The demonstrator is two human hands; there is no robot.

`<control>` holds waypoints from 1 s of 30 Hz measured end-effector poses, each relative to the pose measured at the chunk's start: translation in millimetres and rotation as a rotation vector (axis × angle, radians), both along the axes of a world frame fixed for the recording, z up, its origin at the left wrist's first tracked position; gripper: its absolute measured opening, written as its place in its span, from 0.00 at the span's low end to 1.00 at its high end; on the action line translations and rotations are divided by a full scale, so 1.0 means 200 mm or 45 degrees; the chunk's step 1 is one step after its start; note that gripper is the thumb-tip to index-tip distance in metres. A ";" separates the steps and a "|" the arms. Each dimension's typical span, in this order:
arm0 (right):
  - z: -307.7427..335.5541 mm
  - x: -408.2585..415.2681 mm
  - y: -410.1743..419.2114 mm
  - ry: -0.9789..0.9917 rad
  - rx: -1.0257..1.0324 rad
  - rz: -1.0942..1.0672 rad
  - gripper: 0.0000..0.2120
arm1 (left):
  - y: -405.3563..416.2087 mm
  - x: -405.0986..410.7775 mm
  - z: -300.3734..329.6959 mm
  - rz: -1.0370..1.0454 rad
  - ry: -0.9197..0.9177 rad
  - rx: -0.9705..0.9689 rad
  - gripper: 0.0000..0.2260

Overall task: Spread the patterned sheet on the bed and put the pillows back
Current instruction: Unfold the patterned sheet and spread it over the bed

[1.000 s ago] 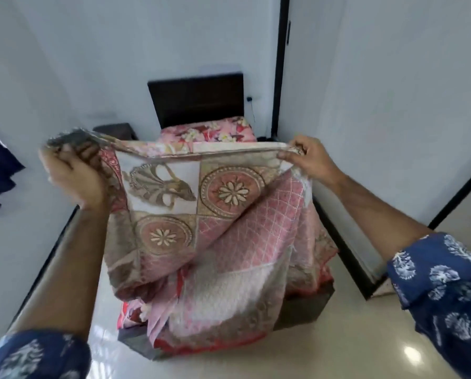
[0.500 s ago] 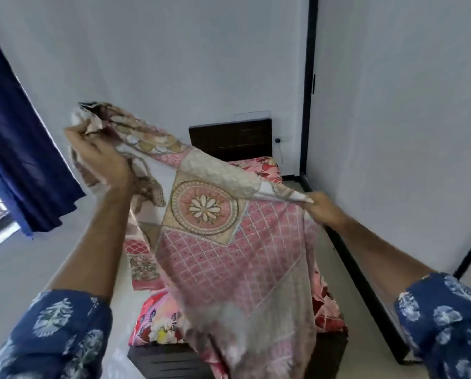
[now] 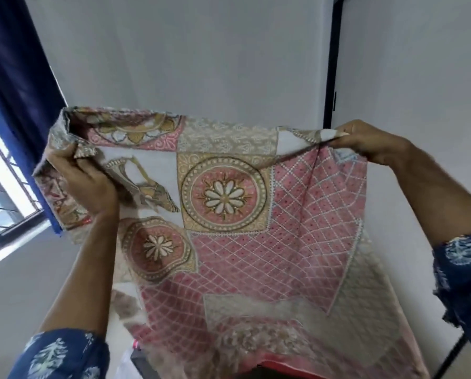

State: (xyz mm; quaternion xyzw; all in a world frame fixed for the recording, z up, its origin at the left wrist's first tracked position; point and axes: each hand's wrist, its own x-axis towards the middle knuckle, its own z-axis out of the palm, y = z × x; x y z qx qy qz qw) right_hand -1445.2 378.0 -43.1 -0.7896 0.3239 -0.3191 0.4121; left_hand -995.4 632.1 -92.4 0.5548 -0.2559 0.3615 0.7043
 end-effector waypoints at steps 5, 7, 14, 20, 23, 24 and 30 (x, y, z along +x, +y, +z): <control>-0.13 0.15 -0.09 0.249 -0.012 0.011 0.38 | -0.03 0.12 -0.31 -0.054 0.131 0.192 0.13; -0.23 0.21 -0.17 0.403 -0.001 0.027 0.41 | -0.07 0.21 -0.43 -0.067 0.186 0.244 0.12; -0.59 0.47 -0.40 0.983 0.094 0.132 0.14 | -0.35 0.48 -0.89 -0.118 0.337 0.336 0.09; -0.84 0.86 -0.77 1.205 0.327 0.147 0.08 | -0.79 0.86 -1.30 -0.149 0.489 0.456 0.09; -0.95 1.17 -1.08 1.346 0.375 0.104 0.09 | -1.03 1.22 -1.50 -0.109 0.546 0.574 0.09; -0.97 1.27 -1.15 1.382 0.366 0.094 0.09 | -1.11 1.30 -1.52 -0.149 0.563 0.581 0.10; -1.58 1.91 -1.71 1.289 -0.237 -0.333 0.13 | -1.80 2.10 -1.85 -0.346 0.731 1.040 0.22</control>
